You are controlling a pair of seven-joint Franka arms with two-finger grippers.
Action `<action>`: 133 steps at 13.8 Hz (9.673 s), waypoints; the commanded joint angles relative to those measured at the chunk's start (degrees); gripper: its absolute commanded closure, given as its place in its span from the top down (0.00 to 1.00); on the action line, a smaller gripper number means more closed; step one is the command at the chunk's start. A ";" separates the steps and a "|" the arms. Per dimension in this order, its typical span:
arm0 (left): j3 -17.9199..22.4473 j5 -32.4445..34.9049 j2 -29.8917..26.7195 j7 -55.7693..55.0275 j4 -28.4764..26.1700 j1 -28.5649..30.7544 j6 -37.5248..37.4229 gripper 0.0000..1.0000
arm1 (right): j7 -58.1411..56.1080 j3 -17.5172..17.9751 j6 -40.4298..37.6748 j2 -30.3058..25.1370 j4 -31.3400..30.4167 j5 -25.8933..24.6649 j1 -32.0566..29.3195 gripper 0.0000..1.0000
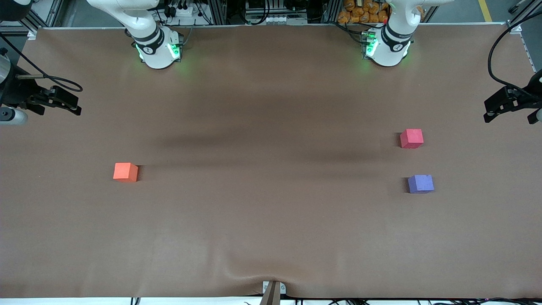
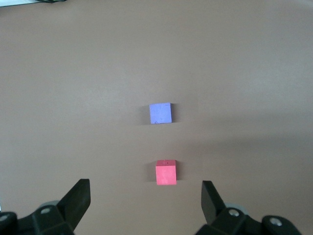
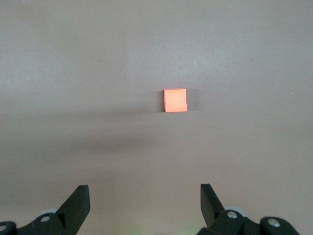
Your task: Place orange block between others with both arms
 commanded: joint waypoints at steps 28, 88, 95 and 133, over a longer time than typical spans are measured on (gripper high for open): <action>0.07 -0.99 1.31 -0.20 0.92 0.34 -0.87 1.00 | -13.99 -0.16 38.50 23.64 -16.74 -0.70 -9.52 1.00; -1.07 -5.21 6.49 -7.48 0.92 -4.49 -0.87 1.00 | 41.83 7.40 46.42 41.93 1.45 -5.54 35.57 1.00; -1.42 -10.31 9.57 -14.86 1.28 -10.11 0.62 1.00 | 25.34 7.49 32.62 31.21 0.75 -5.18 22.32 1.00; -0.28 -1.87 48.06 -59.17 11.74 -48.88 35.08 1.00 | -13.02 8.01 10.90 -2.20 -11.38 2.20 -12.34 1.00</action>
